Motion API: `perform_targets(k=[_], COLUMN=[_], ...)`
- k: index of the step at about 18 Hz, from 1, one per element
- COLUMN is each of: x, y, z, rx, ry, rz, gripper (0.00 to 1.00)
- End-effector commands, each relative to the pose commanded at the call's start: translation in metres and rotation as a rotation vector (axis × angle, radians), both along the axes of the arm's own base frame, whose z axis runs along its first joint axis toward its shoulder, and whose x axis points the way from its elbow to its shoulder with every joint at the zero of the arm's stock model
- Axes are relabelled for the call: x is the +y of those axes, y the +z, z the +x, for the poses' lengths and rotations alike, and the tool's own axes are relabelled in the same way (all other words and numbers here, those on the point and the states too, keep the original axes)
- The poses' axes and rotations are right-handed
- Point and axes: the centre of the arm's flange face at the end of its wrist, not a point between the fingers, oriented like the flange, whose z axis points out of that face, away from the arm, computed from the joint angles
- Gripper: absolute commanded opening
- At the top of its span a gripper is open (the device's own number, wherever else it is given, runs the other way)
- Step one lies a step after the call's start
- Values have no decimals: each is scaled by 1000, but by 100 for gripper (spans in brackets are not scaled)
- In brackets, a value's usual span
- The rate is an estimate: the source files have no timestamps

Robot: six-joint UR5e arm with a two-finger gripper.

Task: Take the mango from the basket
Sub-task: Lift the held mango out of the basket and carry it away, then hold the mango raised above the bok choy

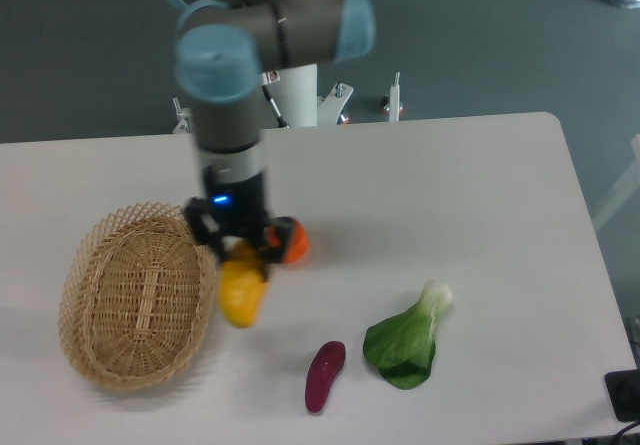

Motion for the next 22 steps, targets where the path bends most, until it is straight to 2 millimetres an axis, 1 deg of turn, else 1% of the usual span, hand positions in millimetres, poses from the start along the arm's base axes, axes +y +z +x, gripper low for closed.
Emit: perform_targets(k=[2,3,4,6,8,10,12,16,22], x=[-31,-43,-52,-61,-75,-81,-83,-84,-80], y=[-2,-2,-3,-6,-6,-9,-12,-11,-15], z=[-43,-57,-68,-77,-91,-99,-105,-107,-109], rx=[33,46,56,65,71,74,71,74,71], ry=[-23,-36,-47,-68,-58,-60,-54,-51,-54], rz=[-29,-38,-47,-60,-65,-75,-77,-76,-77], gripper=[59,59,59,59,59,59,59,59,59])
